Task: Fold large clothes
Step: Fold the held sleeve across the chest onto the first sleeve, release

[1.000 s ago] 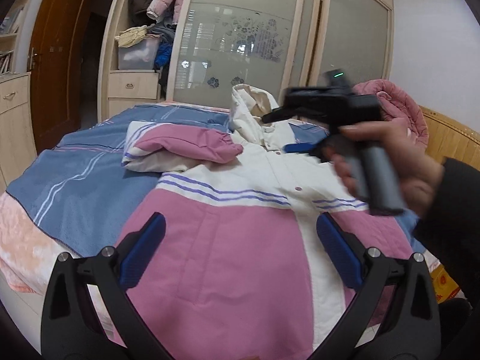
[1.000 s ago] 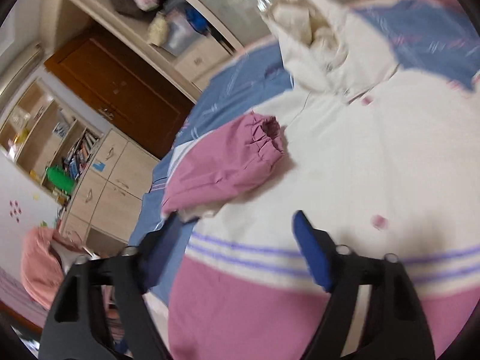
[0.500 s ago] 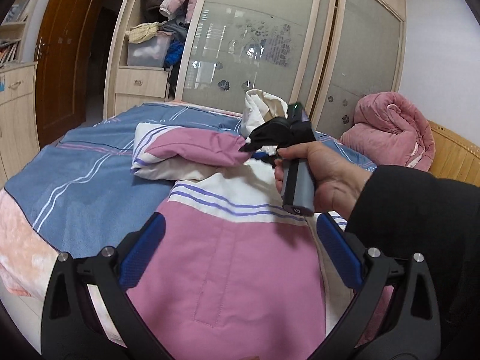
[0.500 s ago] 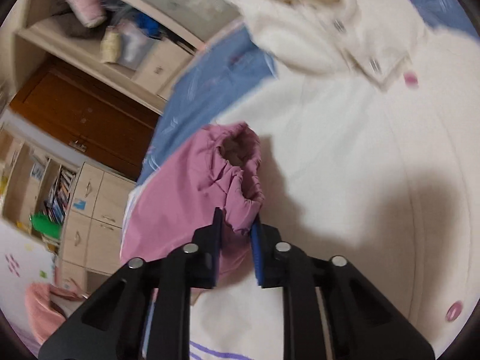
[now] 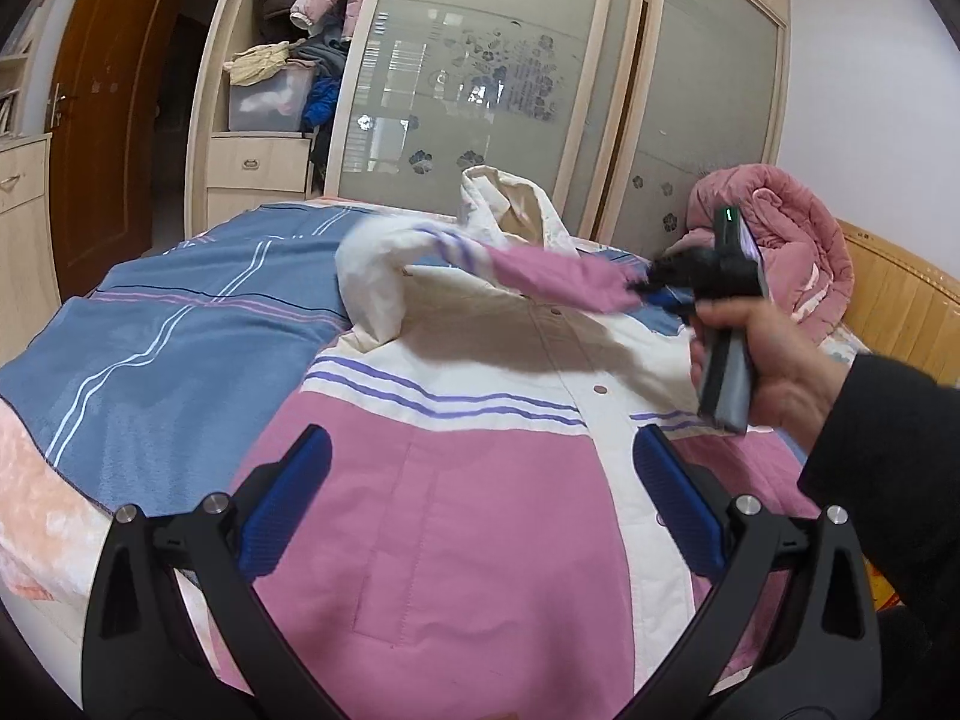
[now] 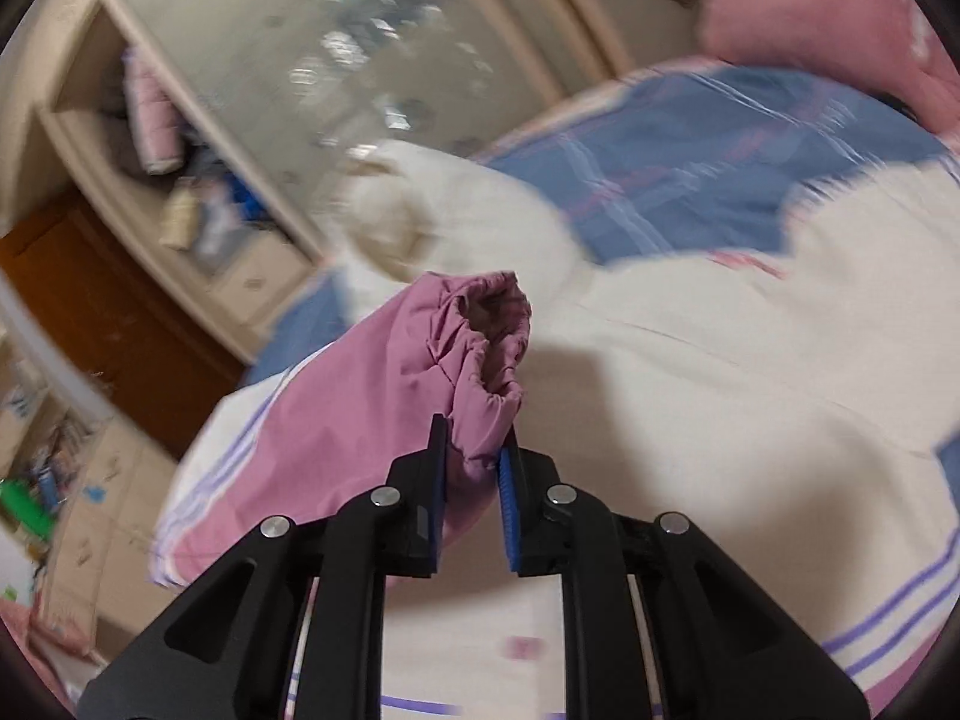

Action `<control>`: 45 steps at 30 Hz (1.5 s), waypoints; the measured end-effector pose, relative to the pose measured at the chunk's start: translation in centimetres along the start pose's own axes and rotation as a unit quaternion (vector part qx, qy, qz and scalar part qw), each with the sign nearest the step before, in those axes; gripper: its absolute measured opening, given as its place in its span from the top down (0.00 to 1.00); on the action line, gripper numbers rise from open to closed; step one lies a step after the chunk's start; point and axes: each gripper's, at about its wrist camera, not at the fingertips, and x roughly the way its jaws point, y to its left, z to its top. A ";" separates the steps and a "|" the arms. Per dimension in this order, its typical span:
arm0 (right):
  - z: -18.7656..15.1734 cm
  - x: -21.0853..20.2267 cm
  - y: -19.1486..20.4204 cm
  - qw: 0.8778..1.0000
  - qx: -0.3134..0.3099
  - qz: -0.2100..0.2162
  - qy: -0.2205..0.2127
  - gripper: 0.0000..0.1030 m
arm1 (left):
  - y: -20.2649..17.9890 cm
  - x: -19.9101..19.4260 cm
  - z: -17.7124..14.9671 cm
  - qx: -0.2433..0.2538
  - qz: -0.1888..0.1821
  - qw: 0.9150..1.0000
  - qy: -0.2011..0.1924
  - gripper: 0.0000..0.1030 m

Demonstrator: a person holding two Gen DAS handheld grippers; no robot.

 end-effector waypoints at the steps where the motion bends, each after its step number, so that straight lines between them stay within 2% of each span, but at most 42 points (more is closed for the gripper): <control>1: -0.4 0.5 -1.5 1.000 0.012 -0.015 0.004 0.84 | -0.1 0.1 -0.1 -0.001 -0.001 1.000 0.002 0.02; 3: -0.9 1.0 -3.1 0.999 0.016 -0.039 0.003 0.84 | -0.3 0.3 -0.4 -0.002 -0.003 1.000 0.009 0.02; 6: -1.3 0.3 -4.2 0.996 -0.031 -0.082 -0.029 0.83 | -0.8 0.7 -0.6 0.005 -0.004 1.000 0.016 0.02; 8: -1.5 -0.3 -5.0 0.994 -0.051 -0.093 -0.031 0.83 | -1.3 0.8 -0.7 0.015 -0.004 1.000 0.018 0.02; 11: -0.8 -1.1 -5.9 0.993 -0.067 -0.090 -0.036 0.83 | -1.7 0.9 -0.9 0.019 -0.008 1.000 0.022 0.02; 18: 4.1 -3.3 -5.0 0.991 -0.082 -0.078 -0.067 0.83 | -3.0 1.3 -1.6 0.033 -0.014 0.999 0.027 0.02; 19: 4.3 -3.1 -5.2 0.992 -0.080 -0.081 -0.062 0.83 | -3.2 1.4 -1.7 0.036 -0.014 0.999 0.027 0.02; 23: 3.5 -0.1 -7.1 0.990 -0.080 -0.118 0.007 0.83 | -3.8 1.8 -1.9 0.041 -0.017 0.998 0.033 0.02; 25: 2.5 1.2 -8.5 0.990 -0.060 -0.123 0.039 0.80 | -4.1 2.0 -2.0 0.045 -0.018 0.998 0.035 0.02; 26: 2.3 1.3 -9.0 0.990 -0.053 -0.122 0.039 0.76 | -4.1 2.0 -2.0 0.045 -0.018 0.998 0.036 0.02; 27: 2.1 1.2 -9.3 0.991 -0.047 -0.123 0.034 0.64 | -4.1 2.1 -1.9 0.046 -0.019 0.998 0.037 0.02; 28: 1.9 1.0 -9.7 0.991 -0.040 -0.123 0.028 0.55 | -4.1 2.2 -2.0 0.045 -0.019 0.998 0.038 0.02; 29: 1.7 0.8 -10.0 0.993 -0.030 -0.115 0.028 0.41 | -4.1 2.2 -2.0 0.044 -0.020 0.998 0.038 0.02; 30: 1.6 0.7 -10.2 0.994 -0.026 -0.101 0.033 0.31 | -4.1 2.3 -2.1 0.044 -0.019 0.998 0.039 0.02; 33: 1.6 -0.8 -9.7 0.996 -0.033 -0.081 0.027 0.13 | -4.1 2.3 -2.0 0.047 -0.014 0.998 0.041 0.02; 35: 1.8 -2.7 -9.8 0.998 -0.016 -0.064 0.022 0.09 | -3.9 2.3 -1.9 0.044 -0.013 0.998 0.041 0.02; 39: 0.7 -9.4 -9.9 0.999 0.033 0.029 -0.003 0.03 | -3.8 1.9 -2.0 0.039 -0.016 0.998 0.039 0.02; 43: -3.3 -17.5 -8.1 0.999 -0.008 0.035 -0.030 0.01 | -3.8 1.3 -2.2 0.041 -0.019 0.998 0.038 0.02; 45: -6.9 -22.5 -6.7 0.996 -0.061 0.016 -0.068 0.01 | -3.8 0.9 -2.3 0.043 -0.018 0.998 0.035 0.02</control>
